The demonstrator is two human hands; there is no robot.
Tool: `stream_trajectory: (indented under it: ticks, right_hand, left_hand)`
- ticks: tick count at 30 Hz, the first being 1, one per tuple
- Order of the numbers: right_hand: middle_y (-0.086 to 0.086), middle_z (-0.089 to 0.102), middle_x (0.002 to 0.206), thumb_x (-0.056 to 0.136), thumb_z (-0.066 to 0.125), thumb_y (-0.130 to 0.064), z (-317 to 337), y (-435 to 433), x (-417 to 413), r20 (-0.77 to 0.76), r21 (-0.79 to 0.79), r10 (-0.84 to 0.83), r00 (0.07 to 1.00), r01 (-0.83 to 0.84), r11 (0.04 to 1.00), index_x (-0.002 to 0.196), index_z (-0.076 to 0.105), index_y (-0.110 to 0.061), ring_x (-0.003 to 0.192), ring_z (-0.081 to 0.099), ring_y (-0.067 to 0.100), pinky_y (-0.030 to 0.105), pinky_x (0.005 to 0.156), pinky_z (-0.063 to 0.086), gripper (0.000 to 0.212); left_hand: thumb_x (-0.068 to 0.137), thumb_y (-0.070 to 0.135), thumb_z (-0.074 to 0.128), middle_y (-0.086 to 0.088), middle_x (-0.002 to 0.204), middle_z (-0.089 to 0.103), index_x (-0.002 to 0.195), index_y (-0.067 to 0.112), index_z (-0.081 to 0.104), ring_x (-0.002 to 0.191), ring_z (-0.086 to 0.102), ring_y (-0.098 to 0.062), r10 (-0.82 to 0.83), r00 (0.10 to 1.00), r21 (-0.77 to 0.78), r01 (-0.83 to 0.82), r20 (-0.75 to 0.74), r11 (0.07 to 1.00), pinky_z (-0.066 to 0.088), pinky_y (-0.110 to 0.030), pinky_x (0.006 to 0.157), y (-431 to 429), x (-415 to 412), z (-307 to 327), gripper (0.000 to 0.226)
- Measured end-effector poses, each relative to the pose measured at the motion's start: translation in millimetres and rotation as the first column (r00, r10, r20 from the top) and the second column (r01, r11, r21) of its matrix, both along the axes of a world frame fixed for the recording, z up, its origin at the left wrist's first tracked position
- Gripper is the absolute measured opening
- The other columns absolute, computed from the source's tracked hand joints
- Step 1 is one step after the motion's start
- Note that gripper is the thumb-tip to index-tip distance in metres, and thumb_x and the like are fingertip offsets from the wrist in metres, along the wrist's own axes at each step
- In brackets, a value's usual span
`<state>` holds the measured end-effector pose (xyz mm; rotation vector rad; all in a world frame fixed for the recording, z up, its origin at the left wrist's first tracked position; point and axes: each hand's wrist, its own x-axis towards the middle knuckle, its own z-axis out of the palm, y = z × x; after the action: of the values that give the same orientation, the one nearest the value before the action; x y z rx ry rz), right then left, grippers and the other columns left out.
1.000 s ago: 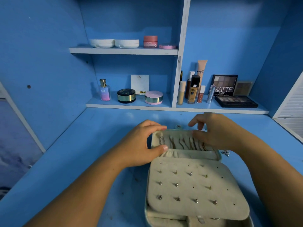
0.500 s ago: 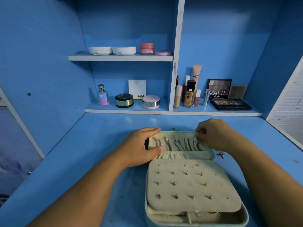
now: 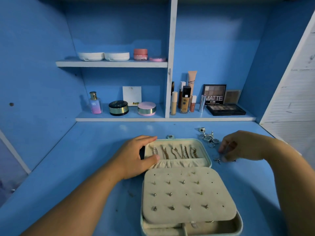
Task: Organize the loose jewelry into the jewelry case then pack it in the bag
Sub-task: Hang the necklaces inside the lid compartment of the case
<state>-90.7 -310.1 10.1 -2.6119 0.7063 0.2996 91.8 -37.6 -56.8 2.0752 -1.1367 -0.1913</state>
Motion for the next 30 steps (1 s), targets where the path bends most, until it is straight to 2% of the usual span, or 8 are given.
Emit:
stream_trajectory:
  ticks: [5,11,15,21,23,25,28,30]
  right_hand:
    - [-0.006,0.068,0.079,0.083,0.07,-0.032,-9.0,-1.0,-0.4,0.019,-0.042,0.028,0.999,-0.028,0.999,0.077,0.069,-0.029,0.07,0.057,0.009,0.028,0.072,0.049,0.007]
    - [-0.005,0.059,0.095,0.083,0.07,-0.034,-9.9,6.8,-3.0,-0.041,-0.194,-0.06,0.997,0.051,0.98,0.093,0.06,-0.028,0.085,0.056,0.013,0.028,0.077,0.046,0.016]
    - [0.0,0.059,0.076,0.087,0.065,-0.035,-6.2,6.5,-3.0,-0.121,-0.225,-0.087,0.989,0.058,0.973,0.088,0.066,-0.012,0.067,0.049,0.013,0.023,0.06,0.037,0.023]
    - [0.002,0.053,0.075,0.089,0.058,-0.033,-10.9,5.3,0.3,-0.056,-0.194,0.007,0.998,-0.018,0.981,0.077,0.056,-0.008,0.064,0.043,0.016,0.027,0.061,0.036,0.027]
    - [-0.003,0.061,0.076,0.086,0.062,-0.029,-12.9,6.4,3.3,0.04,-0.184,0.011,0.999,-0.004,0.983,0.079,0.061,-0.014,0.064,0.05,0.013,0.026,0.062,0.042,0.017]
    - [-0.004,0.062,0.072,0.084,0.065,-0.022,-12.1,10.7,5.4,0.263,-0.114,-0.003,0.965,0.034,0.993,0.076,0.061,-0.021,0.062,0.051,0.01,0.025,0.06,0.043,0.009]
    - [0.003,0.062,0.069,0.087,0.066,-0.013,-6.0,24.8,9.9,0.644,0.159,-0.077,0.761,-0.035,0.987,0.081,0.062,-0.018,0.061,0.052,0.011,0.025,0.062,0.046,0.009]
    - [-0.003,0.06,0.067,0.088,0.064,-0.008,-3.1,44.5,14.1,0.746,0.298,-0.101,0.659,-0.194,0.935,0.086,0.063,-0.017,0.062,0.055,0.008,0.018,0.062,0.047,0.01]
  left_hand:
    - [0.065,0.062,0.059,0.028,0.126,0.053,0.135,0.03,0.055,0.118,0.05,0.009,0.004,1.0,-0.008,-0.004,-0.022,1.0,0.041,-0.025,0.107,-1.1,-1.3,0.8,0.077]
    - [0.066,0.063,0.059,0.025,0.127,0.053,0.137,0.028,0.054,0.12,0.051,0.006,-0.006,1.0,0.017,0.007,-0.022,1.0,0.041,-0.028,0.108,-1.0,-0.5,1.2,0.079]
    - [0.065,0.063,0.058,0.027,0.127,0.053,0.136,0.029,0.054,0.119,0.05,0.009,-0.004,1.0,0.018,0.004,-0.013,1.0,0.04,-0.025,0.107,-0.7,-0.1,1.8,0.079]
    - [0.065,0.062,0.06,0.026,0.124,0.054,0.135,0.03,0.055,0.117,0.052,0.007,0.0,1.0,0.017,0.0,-0.024,1.0,0.042,-0.026,0.106,-0.4,-1.4,2.8,0.077]
    - [0.065,0.063,0.06,0.026,0.123,0.055,0.135,0.03,0.055,0.116,0.053,0.006,0.003,1.0,0.019,-0.002,-0.023,1.0,0.042,-0.027,0.105,-0.3,-1.4,3.4,0.078]
    - [0.063,0.064,0.06,0.026,0.122,0.055,0.134,0.03,0.055,0.115,0.053,0.007,0.004,1.0,0.019,-0.003,-0.026,1.0,0.042,-0.028,0.106,-0.3,-1.6,4.3,0.079]
    - [0.063,0.065,0.06,0.027,0.121,0.054,0.132,0.03,0.057,0.115,0.052,0.007,0.005,1.0,-0.003,-0.005,-0.029,1.0,0.042,-0.028,0.106,0.0,-3.7,6.5,0.077]
    - [0.065,0.064,0.06,0.027,0.122,0.053,0.13,0.032,0.058,0.118,0.051,0.007,0.002,1.0,-0.056,-0.002,-0.01,0.998,0.041,-0.028,0.107,-0.1,-7.4,9.0,0.072]
